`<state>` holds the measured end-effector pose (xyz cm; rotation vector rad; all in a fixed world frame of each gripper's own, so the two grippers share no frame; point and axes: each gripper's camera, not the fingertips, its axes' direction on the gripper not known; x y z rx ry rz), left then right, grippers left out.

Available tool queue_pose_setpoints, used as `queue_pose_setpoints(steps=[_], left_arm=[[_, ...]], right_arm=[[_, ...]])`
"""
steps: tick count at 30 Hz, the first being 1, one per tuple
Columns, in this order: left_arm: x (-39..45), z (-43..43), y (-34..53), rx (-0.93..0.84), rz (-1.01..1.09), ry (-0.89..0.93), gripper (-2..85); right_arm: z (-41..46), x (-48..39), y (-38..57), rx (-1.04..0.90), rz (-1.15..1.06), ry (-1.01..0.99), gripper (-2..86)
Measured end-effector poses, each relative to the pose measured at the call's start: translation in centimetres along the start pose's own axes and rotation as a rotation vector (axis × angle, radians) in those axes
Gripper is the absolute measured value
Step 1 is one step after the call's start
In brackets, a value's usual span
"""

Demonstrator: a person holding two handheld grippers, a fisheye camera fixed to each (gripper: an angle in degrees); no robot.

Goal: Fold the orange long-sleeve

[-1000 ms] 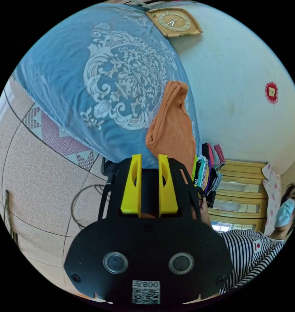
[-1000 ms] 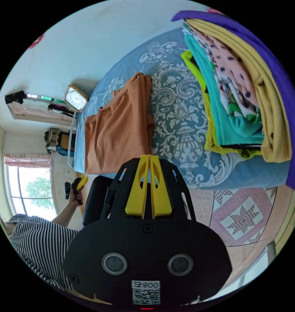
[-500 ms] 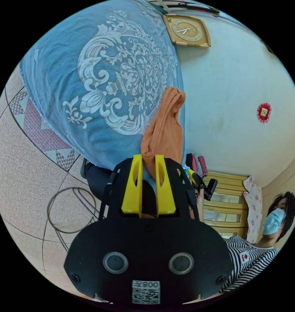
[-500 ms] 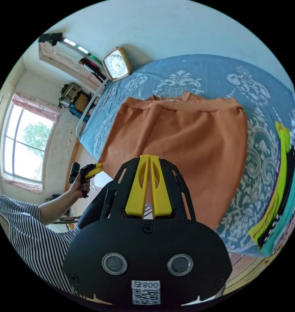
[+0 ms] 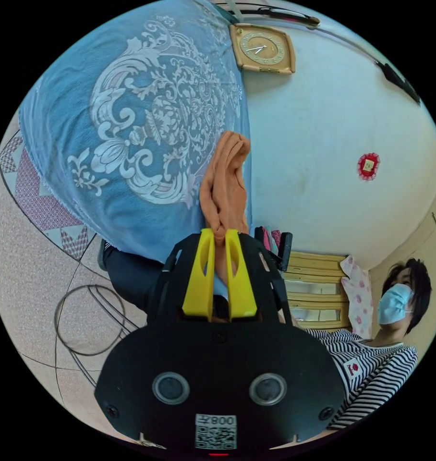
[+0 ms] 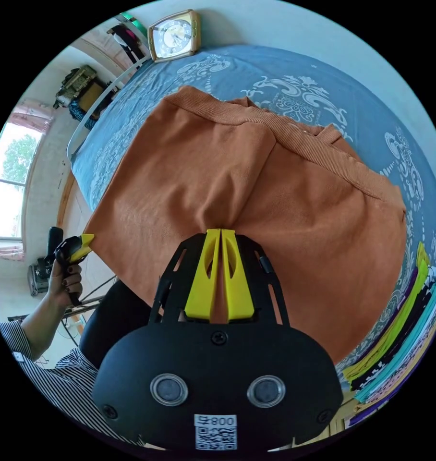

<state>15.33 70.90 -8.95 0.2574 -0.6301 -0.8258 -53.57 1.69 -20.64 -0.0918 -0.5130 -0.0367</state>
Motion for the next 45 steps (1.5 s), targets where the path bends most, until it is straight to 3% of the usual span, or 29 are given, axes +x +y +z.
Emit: queue_pose_setpoints(steps=[5, 12, 17, 18, 23, 31, 39, 45], left_arm=[[1.3, -0.9, 0.7, -0.009, 0.017, -0.017, 3.6], [2.9, -2.2, 1.5, -0.025, 0.026, -0.019, 3.4], [5.7, -3.5, 2.1, -0.032, 0.054, -0.018, 3.5], [6.1, -3.6, 2.2, -0.033, 0.057, -0.016, 3.5], [10.8, -4.8, 2.5, -0.066, 0.148, -0.044, 3.5], [20.2, -5.2, 3.1, -0.141, 0.362, -0.160, 3.5], [29.0, -4.8, 4.4, -0.223, 0.516, -0.272, 3.5], [35.3, -4.1, 5.7, -0.294, 0.610, -0.332, 3.5]], right_arm=[[-3.2, -1.9, -3.9, -0.019, -0.004, -0.003, 0.1], [-9.4, -1.4, -10.8, 0.148, 0.107, -0.081, 0.0], [-5.7, -1.8, -17.9, -0.030, 0.109, -0.027, 0.1], [-6.0, -2.0, -18.6, 0.011, 0.106, -0.023, 0.1], [-7.8, -2.4, -21.5, -0.010, 0.071, -0.033, 0.3], [-14.2, -5.6, -26.2, 0.160, -0.019, -0.251, 5.4], [-11.9, -9.8, -35.4, 0.016, -0.114, -0.392, 9.0], [-11.0, -8.8, -38.6, -0.004, -0.067, -0.362, 10.1]])
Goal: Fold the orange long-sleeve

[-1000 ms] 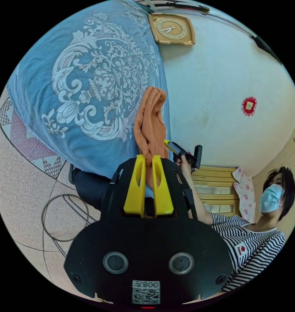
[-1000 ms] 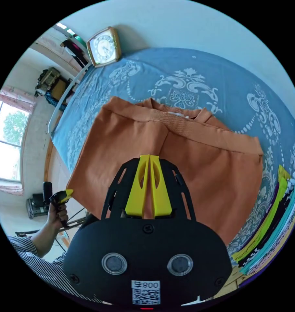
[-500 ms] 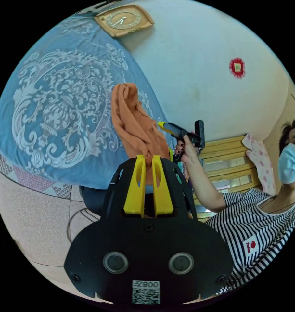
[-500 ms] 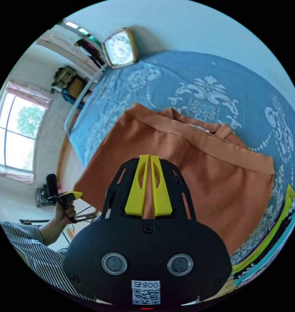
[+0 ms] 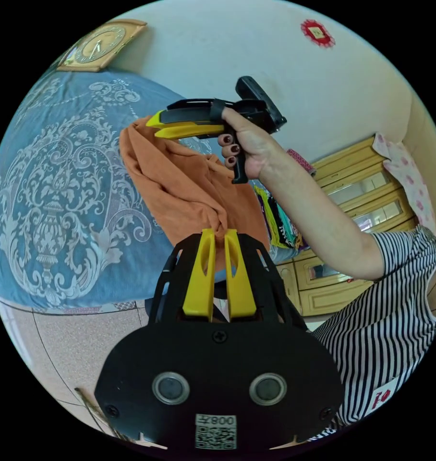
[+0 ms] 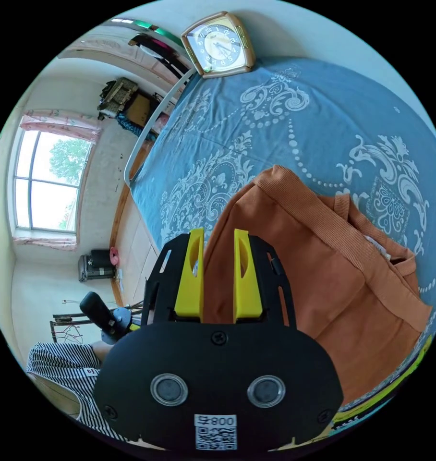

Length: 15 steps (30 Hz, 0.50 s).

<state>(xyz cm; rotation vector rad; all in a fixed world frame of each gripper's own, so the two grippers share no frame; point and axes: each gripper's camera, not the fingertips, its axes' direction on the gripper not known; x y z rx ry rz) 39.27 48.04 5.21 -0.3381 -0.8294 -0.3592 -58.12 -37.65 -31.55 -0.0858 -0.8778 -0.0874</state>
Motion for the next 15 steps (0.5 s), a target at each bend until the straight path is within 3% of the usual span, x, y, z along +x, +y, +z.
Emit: queue_pose_setpoints(steps=[8, 15], left_arm=[[7.2, -2.3, -3.1, -0.092, 0.103, -0.051, 3.6], [11.9, -5.1, -5.1, -0.100, 0.119, -0.087, 3.4]], right_arm=[[0.7, 2.6, -1.0, -0.024, 0.034, 0.012, 11.8], [4.7, 2.6, -2.3, -0.135, -0.019, 0.214, 12.6]])
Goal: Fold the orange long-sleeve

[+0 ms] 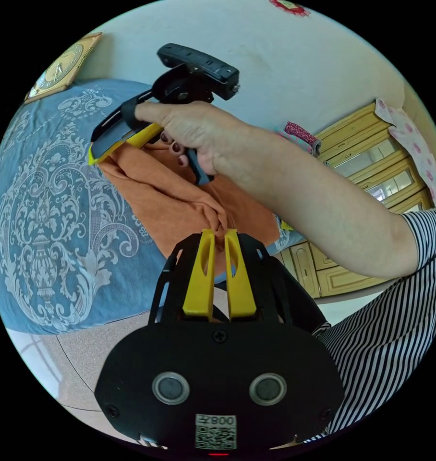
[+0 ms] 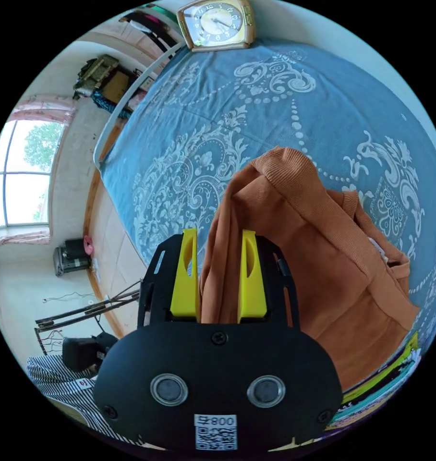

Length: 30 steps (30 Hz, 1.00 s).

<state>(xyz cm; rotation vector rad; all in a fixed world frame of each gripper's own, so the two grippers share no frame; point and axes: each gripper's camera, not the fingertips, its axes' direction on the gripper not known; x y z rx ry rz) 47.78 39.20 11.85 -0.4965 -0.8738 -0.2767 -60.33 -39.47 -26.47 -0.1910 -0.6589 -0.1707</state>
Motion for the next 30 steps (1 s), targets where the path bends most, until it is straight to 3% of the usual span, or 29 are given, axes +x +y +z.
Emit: queue_pose_setpoints(steps=[5, 17, 22, 30], left_arm=[[2.9, -3.3, -1.6, -0.004, 0.006, -0.005, 3.4], [12.6, -10.8, -6.8, 0.007, 0.120, 0.047, 3.5], [18.9, -12.0, -10.6, -0.023, 0.254, 0.100, 3.3], [28.3, -8.9, -17.4, -0.133, 0.394, 0.184, 3.3]], right_arm=[[1.6, 1.1, 0.5, -0.033, -0.026, 0.123, 9.7], [-1.8, 11.0, 8.6, 0.060, -0.055, 0.040, 2.5], [-6.9, 20.3, 17.2, 0.203, -0.030, -0.122, 1.7], [-9.2, 35.0, 30.7, 0.324, 0.073, -0.215, 1.0]])
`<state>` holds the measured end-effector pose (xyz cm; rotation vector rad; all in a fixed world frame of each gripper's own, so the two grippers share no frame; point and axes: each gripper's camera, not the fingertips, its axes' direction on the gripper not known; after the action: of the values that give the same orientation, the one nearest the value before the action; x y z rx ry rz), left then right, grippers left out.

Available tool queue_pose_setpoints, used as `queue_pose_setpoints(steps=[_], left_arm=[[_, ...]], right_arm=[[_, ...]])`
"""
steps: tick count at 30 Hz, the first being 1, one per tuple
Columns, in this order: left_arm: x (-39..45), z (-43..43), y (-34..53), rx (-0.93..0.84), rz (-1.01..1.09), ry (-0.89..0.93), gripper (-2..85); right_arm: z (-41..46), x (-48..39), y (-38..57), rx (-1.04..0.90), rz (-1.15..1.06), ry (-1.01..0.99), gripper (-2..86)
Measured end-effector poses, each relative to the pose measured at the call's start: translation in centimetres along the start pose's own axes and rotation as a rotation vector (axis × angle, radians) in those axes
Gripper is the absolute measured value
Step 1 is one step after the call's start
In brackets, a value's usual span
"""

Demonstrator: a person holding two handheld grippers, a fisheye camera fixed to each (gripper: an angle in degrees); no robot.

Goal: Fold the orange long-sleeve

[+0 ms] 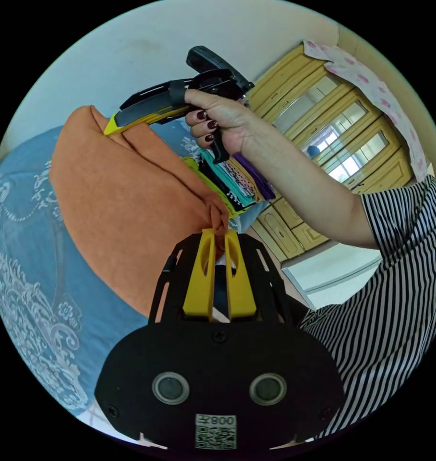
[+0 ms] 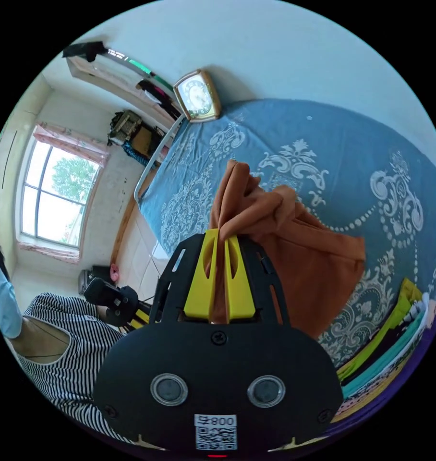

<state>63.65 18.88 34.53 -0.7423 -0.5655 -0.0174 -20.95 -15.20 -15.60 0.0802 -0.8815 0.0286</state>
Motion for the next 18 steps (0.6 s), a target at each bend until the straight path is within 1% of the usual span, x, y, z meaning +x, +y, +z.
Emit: queue_pose_setpoints(steps=[6, 12, 18], left_arm=[[1.6, 4.0, -6.4, -0.082, -0.013, 0.071, 3.2], [3.6, 7.5, -11.5, -0.175, -0.020, 0.112, 3.3], [5.1, 11.0, -14.2, -0.325, -0.073, -0.024, 3.5]], right_arm=[[-2.9, 10.5, 6.9, 0.038, 0.086, -0.024, 0.8], [-3.2, 19.7, 13.0, 0.018, 0.189, 0.026, 1.1], [-1.1, 27.6, 18.0, -0.011, 0.291, -0.034, 2.2]])
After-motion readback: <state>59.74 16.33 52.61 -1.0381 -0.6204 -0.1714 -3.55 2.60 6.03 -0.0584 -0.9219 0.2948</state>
